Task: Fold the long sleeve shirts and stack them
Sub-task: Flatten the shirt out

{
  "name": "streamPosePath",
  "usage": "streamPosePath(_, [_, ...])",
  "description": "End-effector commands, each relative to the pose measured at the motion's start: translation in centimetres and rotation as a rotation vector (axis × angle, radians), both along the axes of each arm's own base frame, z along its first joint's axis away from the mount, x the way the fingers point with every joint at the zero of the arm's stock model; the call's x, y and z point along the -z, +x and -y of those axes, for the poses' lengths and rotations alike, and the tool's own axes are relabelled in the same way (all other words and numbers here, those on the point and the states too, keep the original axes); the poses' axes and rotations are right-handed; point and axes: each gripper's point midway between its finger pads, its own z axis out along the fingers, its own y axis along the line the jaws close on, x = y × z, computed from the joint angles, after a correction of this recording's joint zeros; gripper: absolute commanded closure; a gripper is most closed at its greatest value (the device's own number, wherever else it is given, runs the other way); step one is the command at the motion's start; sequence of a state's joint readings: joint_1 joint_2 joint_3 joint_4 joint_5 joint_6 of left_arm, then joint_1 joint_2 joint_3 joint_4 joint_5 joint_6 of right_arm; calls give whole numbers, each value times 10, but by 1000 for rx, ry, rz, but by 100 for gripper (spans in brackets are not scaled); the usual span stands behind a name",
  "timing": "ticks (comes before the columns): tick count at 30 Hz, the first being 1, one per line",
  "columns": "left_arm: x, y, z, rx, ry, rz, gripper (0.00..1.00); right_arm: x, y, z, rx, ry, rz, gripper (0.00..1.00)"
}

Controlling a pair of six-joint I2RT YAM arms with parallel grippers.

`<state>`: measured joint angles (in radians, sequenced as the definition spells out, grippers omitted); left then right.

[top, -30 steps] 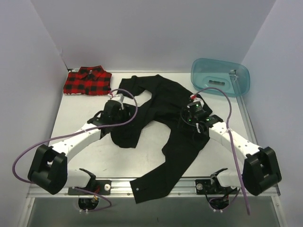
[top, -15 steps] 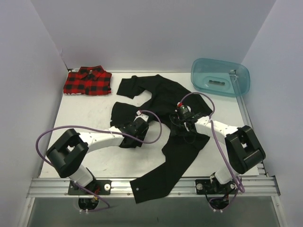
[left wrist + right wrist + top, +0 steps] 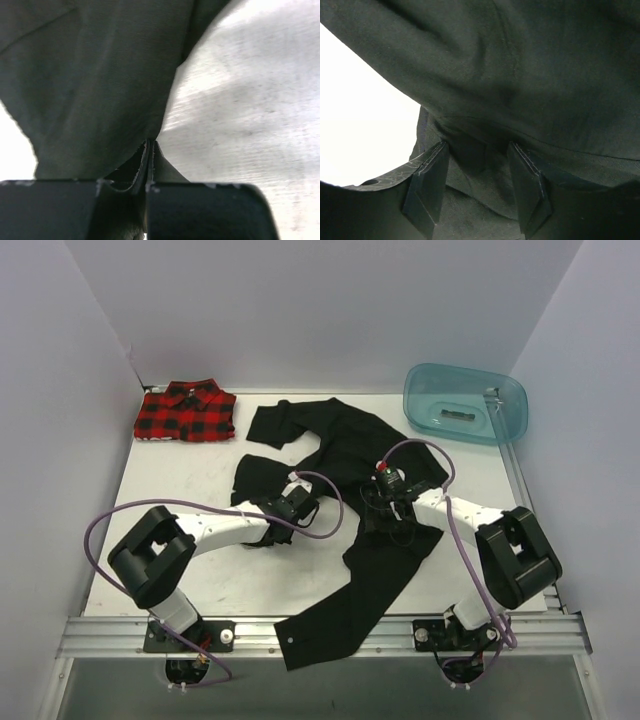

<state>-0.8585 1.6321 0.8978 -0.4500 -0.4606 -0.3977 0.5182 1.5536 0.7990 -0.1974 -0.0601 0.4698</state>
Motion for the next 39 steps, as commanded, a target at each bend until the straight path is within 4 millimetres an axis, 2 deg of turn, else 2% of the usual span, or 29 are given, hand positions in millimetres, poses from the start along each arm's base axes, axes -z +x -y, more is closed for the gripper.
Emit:
streamPosePath(1, [-44, 16, -8, -17, 53, 73, 100, 12, -39, 30, 1, -93, -129, 50])
streamPosePath(3, [-83, 33, -7, -38, 7, 142, 100, 11, -51, 35, 0, -91, -165, 51])
streamPosePath(6, [-123, 53, -29, -94, -30, 188, 100, 12, -67, 44, 23, -65, -213, 53])
streamPosePath(7, [-141, 62, -33, -116, -57, 218, 100, 12, -72, 43, 23, -45, -228, 54])
streamPosePath(8, [-151, 68, -38, -117, -75, 226, 100, 12, -77, 48, 30, -44, -237, 54])
streamPosePath(9, [-157, 79, -56, -171, -81, 234, 100, 11, -80, 50, 32, -45, -239, 54])
streamPosePath(10, [-170, 88, -62, -191, -102, 257, 100, 10, -82, 53, 34, -49, -243, 54])
streamPosePath(13, [-176, 109, -92, -267, -116, 255, 100, 6, -91, 57, 30, -56, -255, 54])
streamPosePath(15, [-168, 122, -98, -290, -135, 224, 100, 2, -99, 57, 27, -48, -261, 54])
streamPosePath(16, [-160, 134, -113, -338, -133, 205, 100, -2, -101, 56, 27, -38, -254, 54])
streamPosePath(19, [-152, 157, -134, -414, -162, 206, 100, -6, -105, 56, 34, -31, -246, 54])
streamPosePath(20, [-144, 165, -138, -428, -164, 190, 100, -9, -106, 57, 33, -30, -237, 54])
streamPosePath(21, [-160, 178, -138, -433, -187, 228, 100, -9, -108, 59, 37, -35, -238, 53])
streamPosePath(23, [-176, 189, -136, -423, -204, 263, 100, -12, -109, 60, 43, -35, -235, 53])
streamPosePath(24, [-202, 199, -131, -409, -237, 320, 100, -12, -110, 60, 44, -35, -235, 53])
streamPosePath(28, [-271, 196, -105, -295, -307, 463, 100, -15, -108, 59, 9, -51, -209, 53])
streamPosePath(29, [-281, 191, -88, -243, -327, 479, 100, -21, -102, 56, -5, -45, -178, 53])
streamPosePath(30, [-289, 189, -82, -216, -341, 502, 100, -25, -99, 50, -29, -34, -154, 53])
streamPosePath(33, [-300, 183, -68, -164, -385, 525, 100, -49, -81, 22, -175, -12, -11, 52])
streamPosePath(35, [-295, 183, -67, -167, -388, 512, 100, -60, -73, 9, -259, -60, 57, 50])
streamPosePath(36, [-293, 183, -67, -167, -386, 508, 100, -73, -63, -1, -286, -56, 102, 49])
streamPosePath(39, [-285, 184, -65, -169, -386, 491, 100, -87, -40, -31, -386, -42, 204, 47])
